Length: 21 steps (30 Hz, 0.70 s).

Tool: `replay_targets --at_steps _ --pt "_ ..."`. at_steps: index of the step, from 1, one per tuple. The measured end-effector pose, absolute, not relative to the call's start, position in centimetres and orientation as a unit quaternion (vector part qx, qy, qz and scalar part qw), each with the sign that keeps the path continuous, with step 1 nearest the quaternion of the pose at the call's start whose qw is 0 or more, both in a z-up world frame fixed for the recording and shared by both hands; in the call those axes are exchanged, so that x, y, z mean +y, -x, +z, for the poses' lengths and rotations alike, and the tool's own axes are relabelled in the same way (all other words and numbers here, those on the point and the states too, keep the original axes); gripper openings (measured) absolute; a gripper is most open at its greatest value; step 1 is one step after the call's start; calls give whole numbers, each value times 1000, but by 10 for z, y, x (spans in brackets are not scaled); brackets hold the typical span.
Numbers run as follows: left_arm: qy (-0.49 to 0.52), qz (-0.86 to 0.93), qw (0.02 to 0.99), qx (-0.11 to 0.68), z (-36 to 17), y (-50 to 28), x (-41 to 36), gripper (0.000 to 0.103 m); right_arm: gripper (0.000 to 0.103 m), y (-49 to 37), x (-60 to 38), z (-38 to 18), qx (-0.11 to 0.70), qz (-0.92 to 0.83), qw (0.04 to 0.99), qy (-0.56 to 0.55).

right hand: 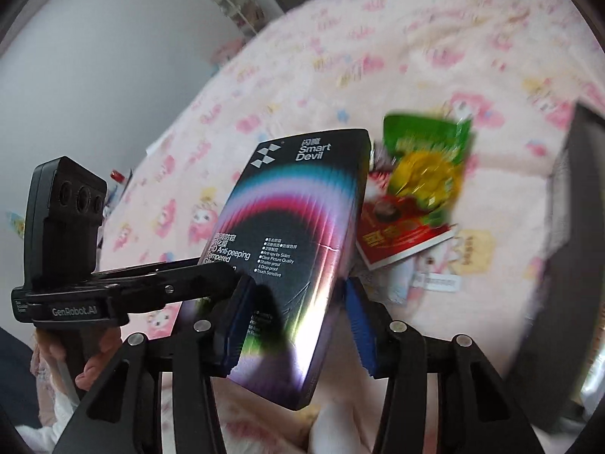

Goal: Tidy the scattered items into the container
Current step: 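Carry the Smart Devil box into the black box beside the sticker sheet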

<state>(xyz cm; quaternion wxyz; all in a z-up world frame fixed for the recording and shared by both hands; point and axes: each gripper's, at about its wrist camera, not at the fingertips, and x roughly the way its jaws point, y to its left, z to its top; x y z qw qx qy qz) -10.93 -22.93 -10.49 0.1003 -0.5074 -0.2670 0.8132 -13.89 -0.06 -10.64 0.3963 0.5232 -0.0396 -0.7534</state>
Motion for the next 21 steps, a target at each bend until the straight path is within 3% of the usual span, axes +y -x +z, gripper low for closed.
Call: replay_targets --at_steps 10,15,21 --pt "476 835 180 -209 -34 130 -107 49 44 121 148 -28 -79 -820 345 -451" --pt "496 814 227 -198 -43 189 -23 49 44 143 221 -23 -82 -846 292 -439" --pt "562 770 251 -165 -87 246 57 50 44 186 294 -61 -91 -844 234 -474"
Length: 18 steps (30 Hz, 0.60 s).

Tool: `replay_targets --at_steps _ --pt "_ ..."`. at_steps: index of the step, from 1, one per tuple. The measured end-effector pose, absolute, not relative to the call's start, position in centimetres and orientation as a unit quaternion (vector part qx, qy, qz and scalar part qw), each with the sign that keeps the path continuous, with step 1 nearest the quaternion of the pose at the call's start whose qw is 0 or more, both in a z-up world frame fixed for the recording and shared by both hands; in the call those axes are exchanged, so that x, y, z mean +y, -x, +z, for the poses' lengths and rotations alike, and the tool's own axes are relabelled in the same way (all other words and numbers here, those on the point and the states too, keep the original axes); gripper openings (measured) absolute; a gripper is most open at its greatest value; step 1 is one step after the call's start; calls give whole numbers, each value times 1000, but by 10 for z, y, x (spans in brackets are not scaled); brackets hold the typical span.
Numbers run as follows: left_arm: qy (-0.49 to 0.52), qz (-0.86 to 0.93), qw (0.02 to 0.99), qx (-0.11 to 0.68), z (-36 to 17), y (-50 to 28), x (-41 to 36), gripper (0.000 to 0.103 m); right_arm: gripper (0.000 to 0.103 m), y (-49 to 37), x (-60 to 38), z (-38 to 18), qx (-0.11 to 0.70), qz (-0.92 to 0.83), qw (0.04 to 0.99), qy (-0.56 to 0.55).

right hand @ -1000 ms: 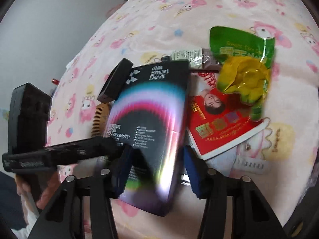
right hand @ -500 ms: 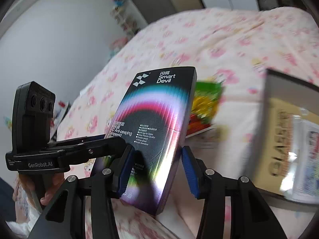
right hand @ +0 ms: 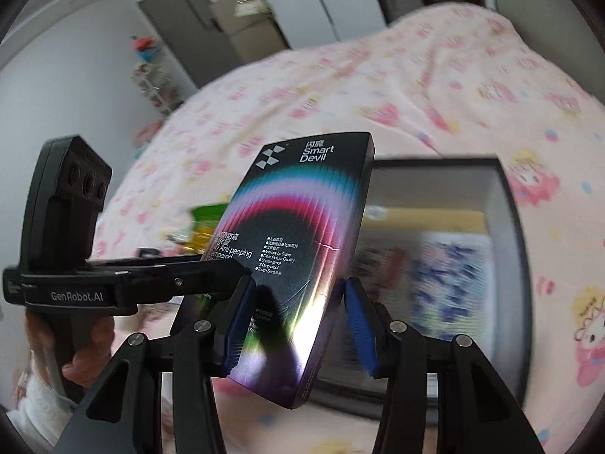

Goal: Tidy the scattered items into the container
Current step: 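Carry the Smart Devil box into the black box beside the sticker sheet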

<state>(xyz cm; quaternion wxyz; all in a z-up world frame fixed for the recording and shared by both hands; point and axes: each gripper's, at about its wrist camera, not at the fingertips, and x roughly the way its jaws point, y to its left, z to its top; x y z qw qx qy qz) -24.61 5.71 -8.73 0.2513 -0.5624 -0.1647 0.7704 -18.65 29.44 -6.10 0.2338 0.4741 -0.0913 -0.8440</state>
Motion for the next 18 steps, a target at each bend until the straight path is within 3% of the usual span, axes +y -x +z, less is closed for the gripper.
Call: replay_targets --at_steps 7,18 --pt "604 748 236 -138 -131 248 82 51 44 199 316 -117 -110 -819 220 -519" --pt "624 736 238 -115 -150 242 82 51 44 203 308 -141 -105 -804 206 -548"
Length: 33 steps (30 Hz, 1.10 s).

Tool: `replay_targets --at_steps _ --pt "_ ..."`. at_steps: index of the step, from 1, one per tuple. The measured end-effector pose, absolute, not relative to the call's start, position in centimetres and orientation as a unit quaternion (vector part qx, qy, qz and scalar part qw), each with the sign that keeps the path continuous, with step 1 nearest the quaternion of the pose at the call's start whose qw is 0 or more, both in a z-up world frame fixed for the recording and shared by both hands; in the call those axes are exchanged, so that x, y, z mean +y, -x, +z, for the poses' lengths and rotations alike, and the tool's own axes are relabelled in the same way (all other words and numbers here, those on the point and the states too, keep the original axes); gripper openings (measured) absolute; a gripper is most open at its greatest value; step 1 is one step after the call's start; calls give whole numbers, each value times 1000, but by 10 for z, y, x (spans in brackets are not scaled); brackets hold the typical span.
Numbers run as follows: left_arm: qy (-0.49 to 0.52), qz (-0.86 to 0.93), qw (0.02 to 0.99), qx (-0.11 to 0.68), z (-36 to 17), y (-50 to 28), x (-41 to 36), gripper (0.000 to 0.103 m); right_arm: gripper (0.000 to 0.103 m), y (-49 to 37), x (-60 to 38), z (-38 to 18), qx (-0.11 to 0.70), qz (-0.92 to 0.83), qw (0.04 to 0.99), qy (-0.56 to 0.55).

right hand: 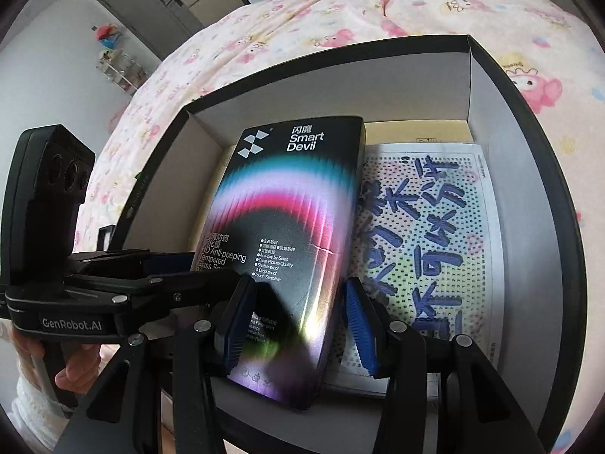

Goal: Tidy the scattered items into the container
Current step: 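Carry the Smart Devil box into the black box beside the sticker sheet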

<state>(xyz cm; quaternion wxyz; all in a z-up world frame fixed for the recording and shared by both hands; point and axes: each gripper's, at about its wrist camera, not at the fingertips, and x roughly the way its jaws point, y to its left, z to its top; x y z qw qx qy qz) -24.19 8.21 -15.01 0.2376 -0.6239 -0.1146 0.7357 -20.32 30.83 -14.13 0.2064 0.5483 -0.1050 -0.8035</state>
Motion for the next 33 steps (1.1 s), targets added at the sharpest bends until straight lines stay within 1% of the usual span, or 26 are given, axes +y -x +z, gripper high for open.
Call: replay_targets --at_steps 4,9,14,17,22,25,28,33 --pt "624 738 236 -102 -150 238 83 51 44 204 306 -142 -100 -805 203 -548" --pt "627 736 234 -103 -147 235 80 51 44 205 306 -143 -95 -809 205 -542" --pt "609 759 218 -76 -135 229 74 51 44 207 306 -138 -95 -819 198 -530" --pt "600 766 216 -83 -128 228 67 51 44 206 306 -134 -82 -827 182 -525" --pt "584 779 212 -92 -121 239 62 49 44 213 298 -117 -17 -850 151 -504" --pt "574 783 218 -101 -117 240 53 49 44 224 294 -113 -4 -848 139 -511" --pt "565 787 224 -109 -111 241 47 49 44 237 284 -123 4 -833 123 -539" --pt "561 787 229 -114 -112 245 51 49 44 235 272 -134 6 -814 150 -562"
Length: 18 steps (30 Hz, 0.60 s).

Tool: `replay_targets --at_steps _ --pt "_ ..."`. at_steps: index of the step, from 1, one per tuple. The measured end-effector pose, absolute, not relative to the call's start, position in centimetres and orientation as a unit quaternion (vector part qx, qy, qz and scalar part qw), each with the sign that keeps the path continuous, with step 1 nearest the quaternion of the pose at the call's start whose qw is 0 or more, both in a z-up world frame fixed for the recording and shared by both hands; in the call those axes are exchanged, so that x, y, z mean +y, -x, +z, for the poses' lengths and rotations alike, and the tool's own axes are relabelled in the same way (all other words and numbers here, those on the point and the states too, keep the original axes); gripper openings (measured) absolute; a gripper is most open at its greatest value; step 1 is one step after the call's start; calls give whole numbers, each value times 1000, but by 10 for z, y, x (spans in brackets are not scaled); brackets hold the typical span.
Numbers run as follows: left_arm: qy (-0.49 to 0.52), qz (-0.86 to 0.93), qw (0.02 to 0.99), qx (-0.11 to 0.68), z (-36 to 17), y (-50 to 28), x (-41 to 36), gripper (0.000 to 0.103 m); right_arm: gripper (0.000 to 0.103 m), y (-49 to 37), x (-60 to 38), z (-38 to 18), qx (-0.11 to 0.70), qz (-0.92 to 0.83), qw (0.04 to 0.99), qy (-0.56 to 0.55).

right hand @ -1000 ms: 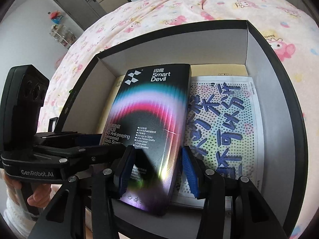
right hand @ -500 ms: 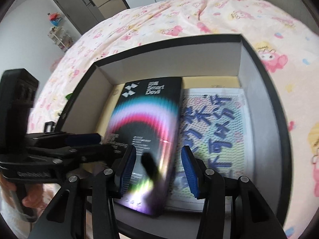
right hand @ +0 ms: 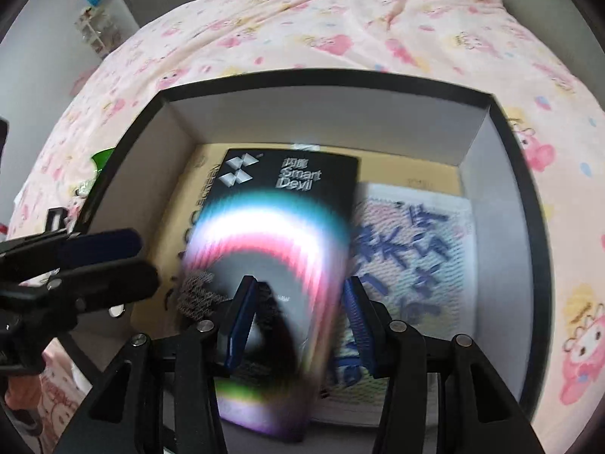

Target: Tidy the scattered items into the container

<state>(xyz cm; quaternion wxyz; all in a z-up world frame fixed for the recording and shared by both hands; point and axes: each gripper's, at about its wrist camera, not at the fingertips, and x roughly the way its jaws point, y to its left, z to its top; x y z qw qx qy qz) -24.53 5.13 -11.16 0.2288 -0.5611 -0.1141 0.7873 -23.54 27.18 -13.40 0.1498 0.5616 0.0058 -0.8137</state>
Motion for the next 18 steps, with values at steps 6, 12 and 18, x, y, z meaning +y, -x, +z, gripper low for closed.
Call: replay_targets --at_steps 6,12,18 --pt "557 793 226 -103 -114 247 59 49 44 228 276 -131 -77 -801 243 -541" --pt "555 796 227 -80 -118 246 67 49 44 222 305 -115 -62 -831 198 -517" --pt "546 795 260 -42 -120 240 96 49 44 214 342 -95 -53 -872 108 -475"
